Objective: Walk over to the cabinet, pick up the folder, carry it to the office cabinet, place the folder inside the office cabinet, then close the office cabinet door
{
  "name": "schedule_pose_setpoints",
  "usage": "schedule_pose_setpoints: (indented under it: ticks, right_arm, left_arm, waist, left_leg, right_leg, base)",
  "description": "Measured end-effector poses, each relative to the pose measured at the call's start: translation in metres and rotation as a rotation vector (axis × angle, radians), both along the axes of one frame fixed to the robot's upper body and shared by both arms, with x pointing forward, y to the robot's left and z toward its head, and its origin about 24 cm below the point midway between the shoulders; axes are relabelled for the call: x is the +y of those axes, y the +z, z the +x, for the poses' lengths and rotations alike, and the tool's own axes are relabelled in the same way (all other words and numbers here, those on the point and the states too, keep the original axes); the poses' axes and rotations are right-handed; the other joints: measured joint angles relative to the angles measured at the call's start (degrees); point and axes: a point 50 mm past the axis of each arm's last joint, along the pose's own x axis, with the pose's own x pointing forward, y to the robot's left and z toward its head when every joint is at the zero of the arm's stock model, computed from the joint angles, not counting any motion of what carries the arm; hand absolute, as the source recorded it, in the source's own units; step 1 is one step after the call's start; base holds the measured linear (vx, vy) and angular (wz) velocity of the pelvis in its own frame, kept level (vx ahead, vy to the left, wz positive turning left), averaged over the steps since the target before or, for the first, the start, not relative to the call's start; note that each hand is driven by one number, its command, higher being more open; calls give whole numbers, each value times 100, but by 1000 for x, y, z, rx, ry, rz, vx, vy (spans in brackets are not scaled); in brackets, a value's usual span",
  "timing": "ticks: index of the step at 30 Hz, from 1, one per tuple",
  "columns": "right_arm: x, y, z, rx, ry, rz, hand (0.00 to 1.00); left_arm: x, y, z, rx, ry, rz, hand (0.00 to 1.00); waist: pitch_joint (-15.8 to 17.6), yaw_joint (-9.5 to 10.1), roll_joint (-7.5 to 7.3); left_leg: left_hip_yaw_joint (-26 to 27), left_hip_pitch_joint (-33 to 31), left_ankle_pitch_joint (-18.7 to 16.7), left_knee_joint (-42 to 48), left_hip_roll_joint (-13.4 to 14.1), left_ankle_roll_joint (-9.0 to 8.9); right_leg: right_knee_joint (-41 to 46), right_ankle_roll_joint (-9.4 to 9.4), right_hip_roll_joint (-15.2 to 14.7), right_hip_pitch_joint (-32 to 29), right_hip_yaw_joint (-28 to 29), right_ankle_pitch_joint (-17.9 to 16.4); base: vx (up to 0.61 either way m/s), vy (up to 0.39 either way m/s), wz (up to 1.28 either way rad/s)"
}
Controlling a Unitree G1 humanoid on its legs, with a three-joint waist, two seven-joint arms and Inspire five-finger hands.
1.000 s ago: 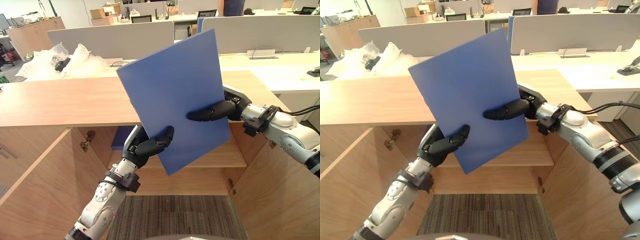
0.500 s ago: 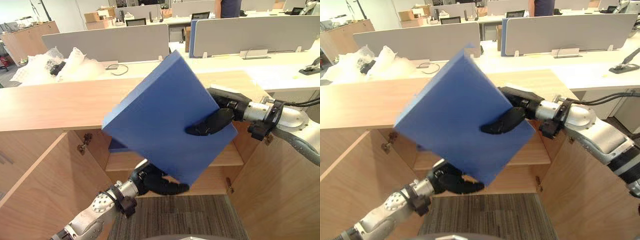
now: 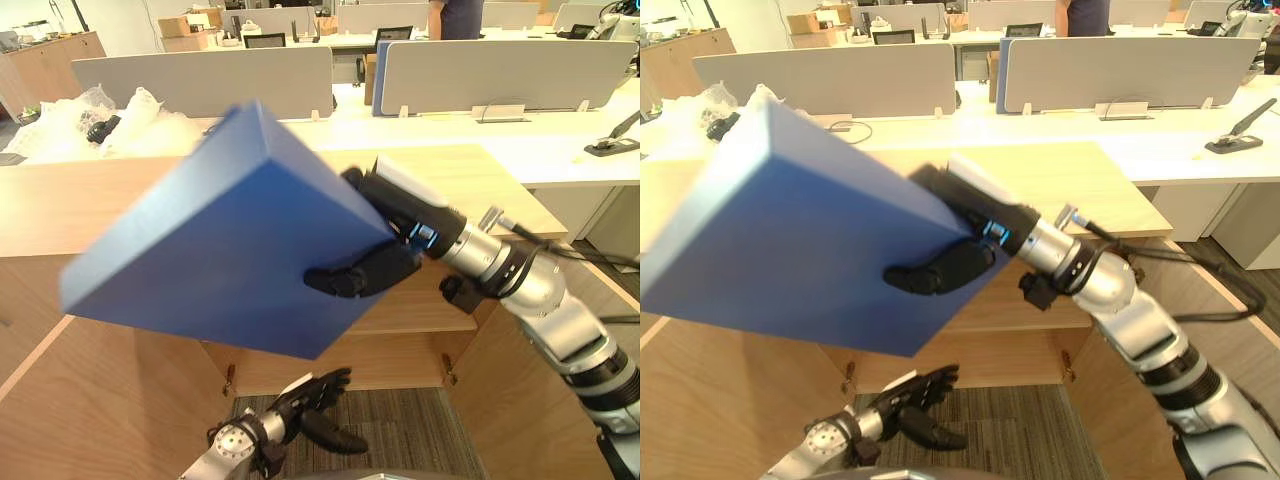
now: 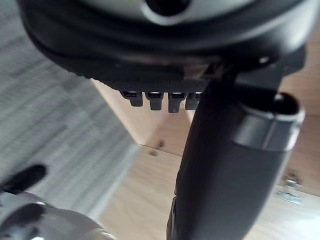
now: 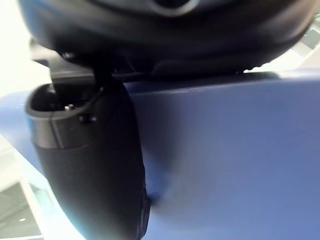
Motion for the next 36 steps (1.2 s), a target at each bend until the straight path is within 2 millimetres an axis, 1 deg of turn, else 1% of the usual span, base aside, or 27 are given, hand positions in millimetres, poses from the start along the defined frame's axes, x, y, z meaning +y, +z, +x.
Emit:
schedule_pose_setpoints:
  ticks: [1,2,4,5,7,8,9,10,13,15,17,19,20,22,23,25,27,28,29,31,32,34,35,36]
  right_arm:
    - [-2,-19,2,47,-33,-52,0]
    - [-3,-30,3,75,-49,-83,0]
    - [-12,-76,8,185,-121,-240,0]
    - [-15,-88,9,218,-141,-281,0]
    - [-35,-136,13,327,-228,-476,0]
    - [-41,-147,14,355,-254,-520,0]
    - [-54,-167,14,417,-313,-597,0]
    - [-65,-183,13,457,-362,-679,0]
    - [-83,-204,9,515,-431,-791,0]
    - [-89,-211,7,545,-470,-799,0]
    - [-91,-219,8,597,-528,-763,0]
    - [-92,-226,12,687,-642,-614,0]
    - [-90,-230,16,767,-735,-436,0]
    - [-89,-232,19,832,-807,-275,0]
    - [-87,-232,22,880,-864,-132,0]
    - [-85,-230,28,922,-940,74,0]
    - [-84,-227,33,974,-1001,318,0]
    - [-83,-225,36,1008,-1034,487,0]
    - [-83,-224,37,1024,-1047,570,0]
    - [-87,-221,41,1080,-1086,890,0]
    - [-88,-221,41,1092,-1091,968,0]
    - [-98,-216,48,1105,-1112,1283,0]
    - [-101,-214,50,1096,-1118,1348,0]
    - [-108,-209,54,1073,-1129,1460,0]
  left_arm:
    - [11,-11,-10,53,19,64,100]
    - [16,-15,-15,79,30,93,100]
    - [35,-33,-36,200,131,166,100]
    - [39,-36,-41,228,166,177,100]
    - [49,-46,-57,315,310,206,100]
    - [50,-47,-59,320,347,209,100]
    - [51,-48,-60,321,411,223,100]
    - [51,-49,-62,320,460,244,100]
    - [50,-51,-67,325,549,259,100]
    - [50,-52,-72,335,581,269,100]
    - [50,-53,-73,337,618,278,100]
    - [50,-53,-74,338,655,285,100]
    - [50,-54,-77,346,688,281,100]
    - [49,-54,-78,349,712,279,100]
    - [49,-54,-78,350,730,278,100]
    - [47,-55,-79,351,746,280,100]
    - [47,-55,-80,355,783,274,100]
    - [47,-55,-83,361,802,278,100]
    - [47,-55,-83,361,813,278,100]
    - [47,-55,-86,364,861,276,100]
    - [47,-55,-86,364,866,279,100]
    - [45,-55,-84,355,879,286,100]
    - [44,-55,-84,353,881,284,100]
    - [42,-55,-83,351,890,278,100]
  waist:
    - [12,0,-18]
    - [18,0,-27]
    - [58,31,-47]
    - [71,34,-50]
    - [161,59,5]
    - [190,77,31]
    - [244,104,86]
    - [289,105,149]
    - [371,63,277]
    - [384,58,316]
    - [398,51,340]
    - [430,71,367]
    - [447,73,396]
    - [460,83,420]
    - [475,83,445]
    - [501,105,479]
    - [519,109,505]
    - [520,105,513]
    - [523,105,518]
    - [539,110,534]
    - [546,111,541]
    - [614,129,609]
    - [636,129,634]
    - [684,133,686]
  left_leg:
    - [9,1,0,0,11,1]
    - [16,1,-1,0,17,1]
    - [40,10,-1,1,40,2]
    - [41,11,-1,1,42,2]
    - [40,16,-1,1,39,2]
    - [39,16,0,2,36,3]
    - [35,18,5,3,30,9]
    - [32,20,9,3,26,15]
    - [27,22,16,3,31,24]
    - [18,22,29,4,35,39]
    - [-44,27,44,4,34,44]
    - [-127,21,71,4,30,28]
    - [-159,3,91,3,29,14]
    - [-186,-2,102,3,28,11]
    - [-236,-8,115,3,25,-1]
    - [-269,-13,129,3,24,-7]
    - [-292,-34,141,3,22,-17]
    - [-295,-47,142,3,23,-18]
    - [-297,-53,142,3,22,-18]
    - [-299,-63,142,3,13,-18]
    - [-299,-64,142,3,10,-18]
    - [-309,-71,143,3,-11,-18]
    - [-309,-74,143,4,-20,-18]
    - [-314,-108,154,17,-53,-5]
  right_leg:
    - [-10,-7,12,0,14,5]
    - [-15,-12,19,1,23,9]
    - [-51,-29,54,6,43,40]
    - [-56,-31,58,6,43,46]
    - [-67,-31,56,12,45,69]
    - [-67,-28,52,13,45,75]
    - [-66,-21,46,15,44,84]
    - [-60,-19,41,17,44,86]
    - [-57,-20,49,27,38,85]
    - [-60,-24,57,38,29,82]
    - [-88,-27,59,92,-31,80]
    - [-110,-31,54,127,-108,75]
    - [-111,-33,51,126,-137,74]
    - [-111,-34,49,137,-162,74]
    - [-113,-34,45,159,-207,73]
    - [-115,-36,44,170,-238,72]
    - [-113,-36,42,161,-254,72]
    - [-111,-36,42,148,-256,72]
    - [-111,-35,41,142,-258,73]
    - [-114,-30,34,134,-259,76]
    - [-115,-29,32,134,-260,77]
    - [-109,-19,8,135,-274,83]
    - [-106,-12,0,133,-275,87]
    - [-72,-1,-36,98,-284,87]
  base:
    - [-9,6,-5]
    - [-15,9,-7]
    - [-19,7,-6]
    - [0,0,0]
    - [-51,23,0]
    - [-62,35,1]
    - [-54,31,1]
    - [-51,28,1]
    - [-11,6,0]
    - [-4,1,2]
    - [-15,-1,14]
    - [-48,6,20]
    - [-57,13,12]
    - [-38,10,11]
    - [-44,9,15]
    - [-46,9,11]
    - [-45,12,5]
    - [-32,11,3]
    - [0,0,0]
    - [0,0,0]
    - [0,0,0]
    - [0,0,0]
    - [-14,28,3]
    - [-31,50,4]
